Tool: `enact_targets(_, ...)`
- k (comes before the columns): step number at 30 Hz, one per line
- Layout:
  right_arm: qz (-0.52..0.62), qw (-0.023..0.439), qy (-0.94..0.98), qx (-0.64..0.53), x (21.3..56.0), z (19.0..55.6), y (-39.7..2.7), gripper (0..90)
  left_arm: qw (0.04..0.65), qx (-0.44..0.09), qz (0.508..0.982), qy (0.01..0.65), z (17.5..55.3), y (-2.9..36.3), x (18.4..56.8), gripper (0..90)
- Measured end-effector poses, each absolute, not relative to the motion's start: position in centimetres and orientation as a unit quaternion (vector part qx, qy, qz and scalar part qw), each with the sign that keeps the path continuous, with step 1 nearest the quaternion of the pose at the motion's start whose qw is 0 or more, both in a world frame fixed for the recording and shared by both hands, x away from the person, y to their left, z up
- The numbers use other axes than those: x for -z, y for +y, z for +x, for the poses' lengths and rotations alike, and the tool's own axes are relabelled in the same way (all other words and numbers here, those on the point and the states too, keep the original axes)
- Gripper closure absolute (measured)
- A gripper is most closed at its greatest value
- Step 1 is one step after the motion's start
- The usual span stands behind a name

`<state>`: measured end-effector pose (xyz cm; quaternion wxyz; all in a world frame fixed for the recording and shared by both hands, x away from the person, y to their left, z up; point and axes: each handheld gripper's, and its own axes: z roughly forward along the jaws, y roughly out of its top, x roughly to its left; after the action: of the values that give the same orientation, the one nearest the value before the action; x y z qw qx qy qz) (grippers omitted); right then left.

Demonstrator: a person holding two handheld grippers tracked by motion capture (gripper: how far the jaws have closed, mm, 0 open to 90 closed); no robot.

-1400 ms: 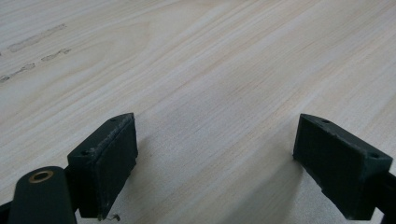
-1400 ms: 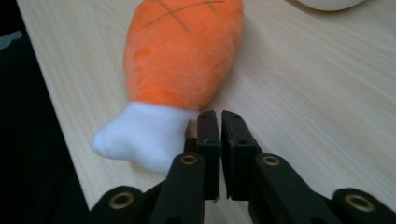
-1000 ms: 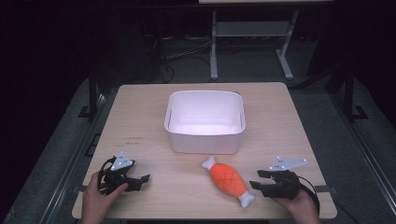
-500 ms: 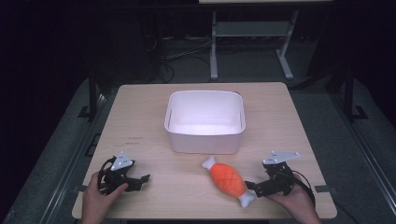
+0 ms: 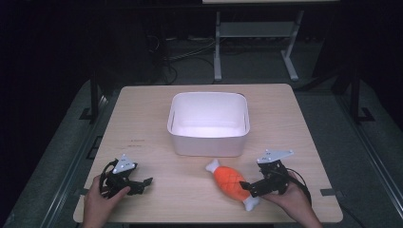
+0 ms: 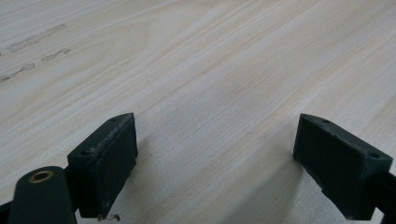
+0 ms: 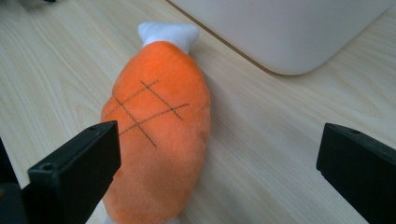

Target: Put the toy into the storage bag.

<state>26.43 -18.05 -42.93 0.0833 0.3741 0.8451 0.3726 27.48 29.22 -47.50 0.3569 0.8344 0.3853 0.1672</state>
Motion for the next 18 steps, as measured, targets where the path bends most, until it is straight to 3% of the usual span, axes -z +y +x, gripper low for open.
enact_targets(18,0.345,0.067,0.862,-0.365,43.5,27.0,-14.4,0.0,0.357,-0.167,0.834,0.385,27.5,29.2,47.5,12.9)
